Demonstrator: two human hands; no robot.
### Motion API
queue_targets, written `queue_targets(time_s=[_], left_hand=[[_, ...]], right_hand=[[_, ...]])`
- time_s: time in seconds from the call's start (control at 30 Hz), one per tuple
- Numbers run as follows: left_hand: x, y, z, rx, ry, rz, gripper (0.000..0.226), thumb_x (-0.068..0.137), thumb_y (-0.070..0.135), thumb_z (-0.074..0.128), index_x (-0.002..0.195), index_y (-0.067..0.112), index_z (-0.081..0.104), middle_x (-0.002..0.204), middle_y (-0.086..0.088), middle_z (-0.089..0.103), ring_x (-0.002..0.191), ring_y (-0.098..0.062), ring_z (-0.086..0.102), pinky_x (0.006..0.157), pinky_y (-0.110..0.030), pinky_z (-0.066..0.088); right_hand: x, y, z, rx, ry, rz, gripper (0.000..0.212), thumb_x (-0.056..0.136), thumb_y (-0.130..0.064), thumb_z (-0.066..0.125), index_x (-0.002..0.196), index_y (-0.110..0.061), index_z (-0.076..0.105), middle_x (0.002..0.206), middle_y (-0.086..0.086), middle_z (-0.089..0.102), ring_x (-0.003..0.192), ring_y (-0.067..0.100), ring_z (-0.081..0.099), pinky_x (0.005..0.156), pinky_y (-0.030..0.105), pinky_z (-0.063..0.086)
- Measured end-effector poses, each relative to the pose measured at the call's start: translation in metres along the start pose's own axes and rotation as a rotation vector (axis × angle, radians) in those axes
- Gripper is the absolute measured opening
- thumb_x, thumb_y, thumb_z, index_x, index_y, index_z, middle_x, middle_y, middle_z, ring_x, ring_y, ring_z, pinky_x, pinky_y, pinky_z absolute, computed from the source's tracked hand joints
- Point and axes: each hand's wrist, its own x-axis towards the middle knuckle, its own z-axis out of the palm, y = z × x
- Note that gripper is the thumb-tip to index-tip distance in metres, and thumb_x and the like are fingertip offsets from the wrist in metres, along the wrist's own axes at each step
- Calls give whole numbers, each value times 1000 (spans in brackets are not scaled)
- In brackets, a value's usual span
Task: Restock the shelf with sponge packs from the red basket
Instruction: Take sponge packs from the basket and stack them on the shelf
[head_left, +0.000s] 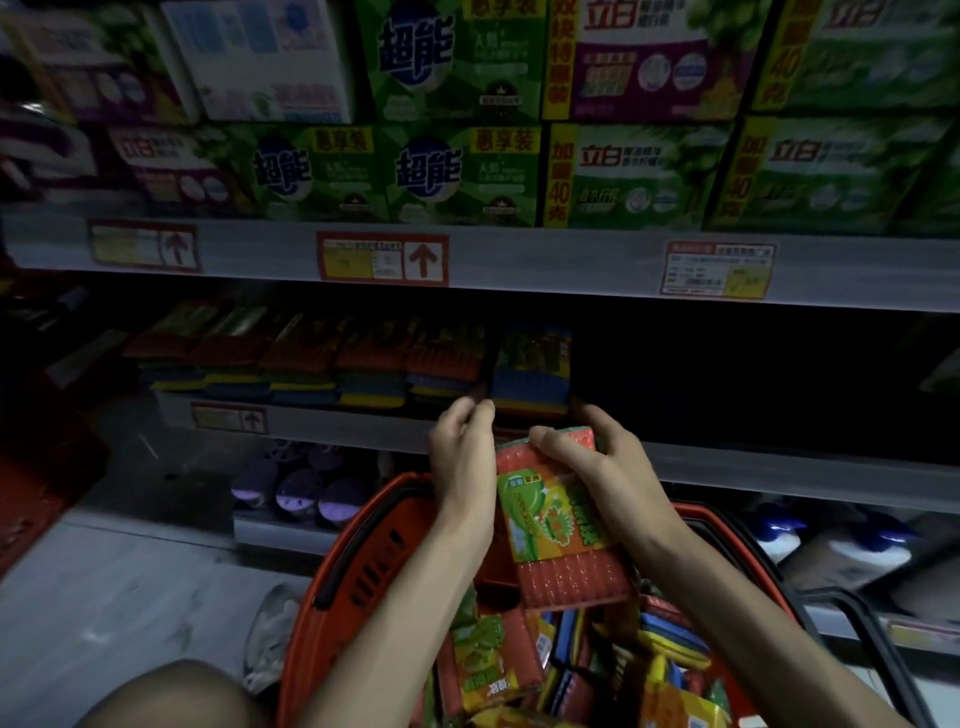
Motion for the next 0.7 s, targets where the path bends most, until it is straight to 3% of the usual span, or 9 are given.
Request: queue_targets(time_s=[0.03, 0.1, 0.2, 0.3, 0.4, 0.53, 0.63, 0.7], left_hand=[[-1, 1, 0, 5, -6, 4, 35, 100, 23, 58, 66, 19, 50, 59, 11, 45, 63, -17, 47, 66, -36, 38], [-3, 4, 1, 20, -5, -4, 35, 100, 22, 58, 66, 22, 47, 51, 13, 43, 57, -16, 45, 63, -35, 37], [-3, 7, 0, 25, 11, 5, 36, 100, 22, 58, 66, 22, 45, 51, 13, 40, 59, -16, 42, 64, -38, 35], [-4, 10, -1, 24, 39, 3, 32, 99, 24, 58, 69, 22, 48, 62, 8, 46, 65, -17, 48, 65, -37, 39], [-4, 10, -2, 21, 56, 29, 30, 99, 22, 57, 71, 19, 48, 62, 6, 49, 67, -21, 50, 64, -37, 40], [-4, 8, -4, 33, 64, 28, 27, 98, 26, 57, 74, 14, 51, 72, -3, 54, 73, -25, 55, 67, -41, 43], [-4, 6, -6, 24, 82, 36, 35, 102, 30, 55, 86, 0, 53, 82, -7, 55, 76, -21, 53, 69, -37, 42], [-3, 6, -7, -3, 90, 31, 32, 102, 31, 55, 84, 5, 58, 88, -4, 56, 81, -20, 54, 74, -37, 43]], right_hand=[[-1, -4, -1, 28, -9, 6, 37, 81, -44, 82, 110, -38, 60, 105, -6, 70, 88, 14, 74, 75, 24, 59], [1, -3, -4, 65, -36, -6, 26, 87, -29, 78, 89, -39, 55, 82, -11, 73, 74, 11, 75, 61, 18, 56], [0, -6, -6, 118, -56, -9, 26, 86, -31, 80, 102, -35, 59, 85, -5, 76, 75, 15, 77, 61, 21, 57], [0, -8, -6, 157, -91, -13, 56, 77, -43, 82, 123, -31, 53, 97, 0, 76, 79, 16, 78, 63, 22, 58], [0, -8, -7, 181, -112, -11, 57, 80, -39, 82, 129, -32, 54, 94, 0, 77, 78, 17, 78, 63, 22, 59], [-2, -11, -8, 184, -115, -6, 30, 88, -30, 77, 103, -41, 53, 84, -8, 75, 75, 12, 77, 62, 19, 58], [-4, -15, -8, 131, -117, -27, 40, 87, -33, 76, 111, -45, 47, 97, -8, 72, 79, 10, 76, 65, 19, 58], [-5, -16, -9, 133, -110, -32, 38, 88, -32, 76, 107, -49, 48, 98, -8, 71, 79, 10, 76, 63, 18, 57]])
